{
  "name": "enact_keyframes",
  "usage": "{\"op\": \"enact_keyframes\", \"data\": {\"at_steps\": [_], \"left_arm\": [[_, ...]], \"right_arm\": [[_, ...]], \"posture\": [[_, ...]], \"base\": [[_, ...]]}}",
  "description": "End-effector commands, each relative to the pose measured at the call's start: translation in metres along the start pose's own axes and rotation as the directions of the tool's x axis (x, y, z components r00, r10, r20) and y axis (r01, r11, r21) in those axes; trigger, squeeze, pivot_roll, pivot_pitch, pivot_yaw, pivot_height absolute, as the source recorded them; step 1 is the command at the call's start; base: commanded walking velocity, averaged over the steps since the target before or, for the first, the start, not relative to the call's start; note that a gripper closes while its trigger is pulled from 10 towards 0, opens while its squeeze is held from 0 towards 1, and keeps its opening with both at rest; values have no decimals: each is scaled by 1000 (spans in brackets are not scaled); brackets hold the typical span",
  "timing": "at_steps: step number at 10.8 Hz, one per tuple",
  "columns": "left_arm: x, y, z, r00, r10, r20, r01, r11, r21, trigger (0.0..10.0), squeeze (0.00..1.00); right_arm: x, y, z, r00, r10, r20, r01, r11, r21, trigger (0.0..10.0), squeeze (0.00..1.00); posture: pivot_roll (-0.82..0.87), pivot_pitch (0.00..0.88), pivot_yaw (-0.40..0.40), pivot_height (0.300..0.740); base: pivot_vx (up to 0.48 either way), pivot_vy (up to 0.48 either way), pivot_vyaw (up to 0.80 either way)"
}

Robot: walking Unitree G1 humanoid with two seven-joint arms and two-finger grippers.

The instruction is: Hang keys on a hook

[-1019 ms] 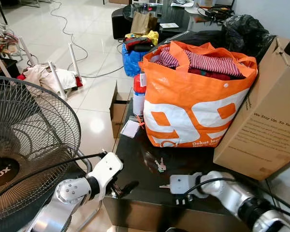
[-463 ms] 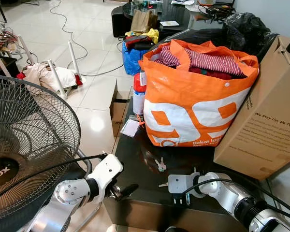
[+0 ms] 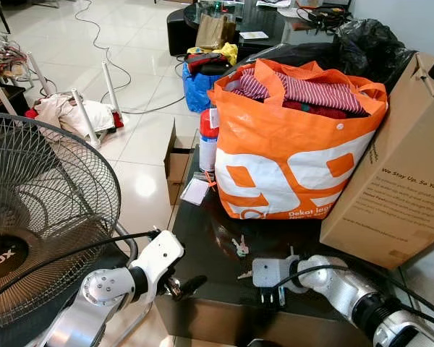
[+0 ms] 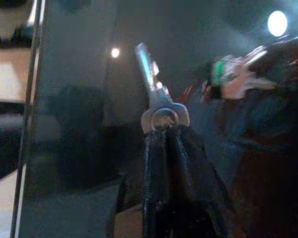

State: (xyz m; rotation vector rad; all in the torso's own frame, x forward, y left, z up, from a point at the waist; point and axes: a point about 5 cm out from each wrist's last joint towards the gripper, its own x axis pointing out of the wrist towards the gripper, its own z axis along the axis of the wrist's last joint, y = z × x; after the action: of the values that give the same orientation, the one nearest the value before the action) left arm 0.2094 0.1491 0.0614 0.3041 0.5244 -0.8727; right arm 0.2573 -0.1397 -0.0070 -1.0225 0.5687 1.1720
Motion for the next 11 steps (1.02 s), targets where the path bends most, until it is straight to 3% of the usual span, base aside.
{"op": "enact_keyframes", "data": {"at_steps": [1, 5, 6, 7, 11], "left_arm": [[0, -2, 6, 1000, -20, 14, 20, 1000, 19, 10000, 0], [2, -2, 8, 999, -27, 21, 26, 999, 24, 10000, 0], [2, -3, 8, 999, -29, 22, 28, 999, 25, 10000, 0], [2, -3, 8, 999, -31, 21, 31, 999, 27, 10000, 0], [2, -5, 8, 999, -40, 18, 39, 999, 34, 10000, 0]], "right_arm": [[-5, -7, 4, 999, -16, 50, 15, 1000, 16, 0, 0], [-10, -6, -1, 999, 11, 50, -13, 1000, 23, 0, 0], [-9, -5, -4, 1000, -7, 25, 6, 1000, 24, 9176, 0], [-7, -5, -6, 1000, -18, 3, 18, 999, 47, 10000, 0], [1, 6, -10, 998, -3, -63, 5, 1000, 29, 10000, 0]], "posture": [[-86, 0, -43, 740], [-88, 0, -41, 740], [-87, 0, -40, 740], [-87, 0, -39, 740], [-87, 0, -39, 740]], "base": [[0, 0, 0], [0, 0, 0], [0, 0, 0], [0, 0, 0], [0, 0, 0]]}}
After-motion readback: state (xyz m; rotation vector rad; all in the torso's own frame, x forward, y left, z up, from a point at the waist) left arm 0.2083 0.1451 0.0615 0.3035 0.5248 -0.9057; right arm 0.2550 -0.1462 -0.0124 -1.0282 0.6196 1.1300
